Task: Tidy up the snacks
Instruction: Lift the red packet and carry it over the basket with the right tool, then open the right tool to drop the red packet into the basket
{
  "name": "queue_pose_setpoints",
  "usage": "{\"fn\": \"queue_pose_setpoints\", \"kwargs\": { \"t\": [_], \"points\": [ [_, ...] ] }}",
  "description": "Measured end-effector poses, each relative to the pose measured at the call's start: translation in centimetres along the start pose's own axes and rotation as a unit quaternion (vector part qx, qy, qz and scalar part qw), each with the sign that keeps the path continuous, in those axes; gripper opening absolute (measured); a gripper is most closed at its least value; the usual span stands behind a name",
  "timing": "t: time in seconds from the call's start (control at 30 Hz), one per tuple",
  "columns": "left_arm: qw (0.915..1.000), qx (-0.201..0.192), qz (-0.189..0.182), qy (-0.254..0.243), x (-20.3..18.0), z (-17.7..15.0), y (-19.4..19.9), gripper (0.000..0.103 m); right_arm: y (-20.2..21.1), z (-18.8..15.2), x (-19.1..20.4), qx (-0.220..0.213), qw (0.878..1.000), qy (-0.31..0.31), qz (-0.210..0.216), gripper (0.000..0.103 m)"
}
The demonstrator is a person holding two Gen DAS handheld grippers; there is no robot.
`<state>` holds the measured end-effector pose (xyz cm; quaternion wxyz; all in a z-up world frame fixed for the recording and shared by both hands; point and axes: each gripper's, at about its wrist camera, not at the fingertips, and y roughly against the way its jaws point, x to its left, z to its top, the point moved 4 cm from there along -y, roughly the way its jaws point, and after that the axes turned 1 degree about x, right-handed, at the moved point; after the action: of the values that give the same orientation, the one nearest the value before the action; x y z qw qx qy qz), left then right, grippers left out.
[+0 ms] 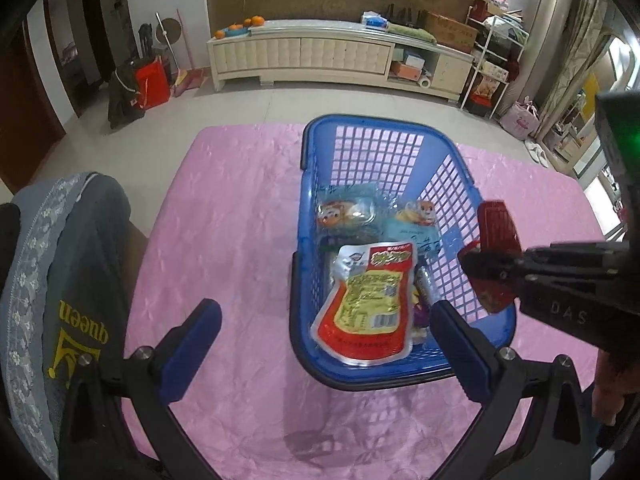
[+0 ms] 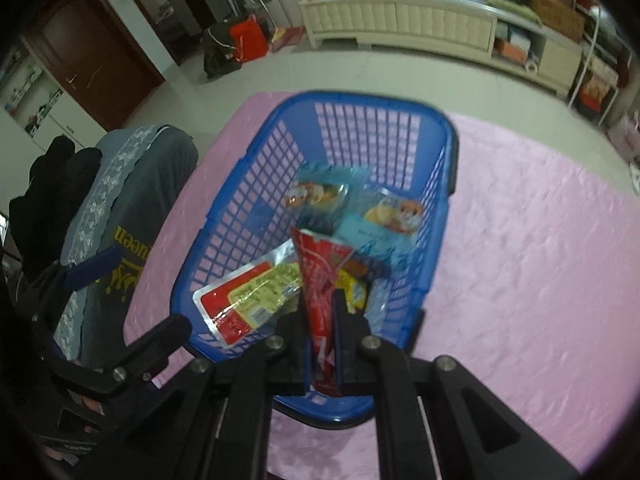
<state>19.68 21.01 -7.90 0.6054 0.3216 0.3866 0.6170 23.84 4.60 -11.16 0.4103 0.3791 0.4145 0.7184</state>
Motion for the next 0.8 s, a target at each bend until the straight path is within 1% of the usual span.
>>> {"fn": "queue_pose_setpoints", "kwargs": {
  "t": [0.1, 0.2, 0.27, 0.3, 0.37, 0.4, 0.43, 0.5, 0.53, 0.63, 0.67, 0.7, 0.8],
  "points": [
    [0.9999, -0.002, -0.007, 0.011, 0.7, -0.2, -0.2, 0.103, -1.4, -0.5, -0.3, 0.025, 0.999, -0.037, 0.007, 0.011],
    [0.9997, -0.002, -0.015, 0.021, 1.2, -0.2, -0.2, 0.103, -1.7, -0.6, -0.3, 0.027, 0.999, -0.047, -0.001, 0.012],
    [0.9996, -0.004, -0.015, 0.023, 1.2, -0.3, -0.2, 0.103, -1.7, -0.7, -0.2, 0.031, 0.998, -0.057, 0.0, 0.012],
    [0.9996, -0.004, -0.015, 0.021, 1.2, -0.3, -0.3, 0.103, -1.8, -0.8, -0.2, 0.032, 0.998, -0.06, -0.001, 0.015],
    [0.9997, -0.002, -0.015, 0.017, 1.1, -0.5, -0.4, 0.103, -1.9, -1.0, -0.3, 0.032, 0.998, -0.057, -0.016, 0.019],
    [0.9998, -0.002, -0.015, 0.013, 0.9, -0.5, -0.5, 0.103, -2.0, -1.1, -0.4, 0.035, 0.998, -0.056, -0.019, 0.025],
    [0.9999, -0.001, -0.013, 0.011, 0.9, -0.6, -0.6, 0.103, -2.1, -1.2, -0.5, 0.039, 0.997, -0.058, -0.022, 0.036],
    [0.9999, 0.003, -0.009, 0.01, 0.8, -0.8, -0.8, 0.103, -2.5, -1.6, -0.8, 0.051, 0.997, -0.06, -0.013, 0.049],
    [0.9999, 0.005, -0.01, 0.01, 0.6, -1.0, -0.9, 0.103, -2.6, -1.9, -0.6, 0.057, 0.997, -0.056, 0.012, 0.051],
    [1.0, 0.005, 0.001, 0.003, 0.3, -1.5, -1.0, 0.103, -1.6, -2.3, -0.7, 0.04, 0.997, -0.056, 0.024, 0.051],
    [1.0, 0.002, 0.007, 0.001, 0.3, -1.7, -0.9, 0.103, -1.1, -2.4, -0.8, 0.031, 0.998, -0.056, 0.024, 0.054],
    [0.9999, -0.004, 0.011, 0.003, 0.2, -1.9, -0.7, 0.103, -0.5, -2.5, -1.0, 0.023, 0.998, -0.057, 0.02, 0.061],
    [0.9998, -0.016, 0.001, 0.012, 0.1, -2.8, 0.0, 0.103, 1.4, -3.4, -1.6, -0.01, 0.996, -0.066, 0.052, 0.069]
  ]
}}
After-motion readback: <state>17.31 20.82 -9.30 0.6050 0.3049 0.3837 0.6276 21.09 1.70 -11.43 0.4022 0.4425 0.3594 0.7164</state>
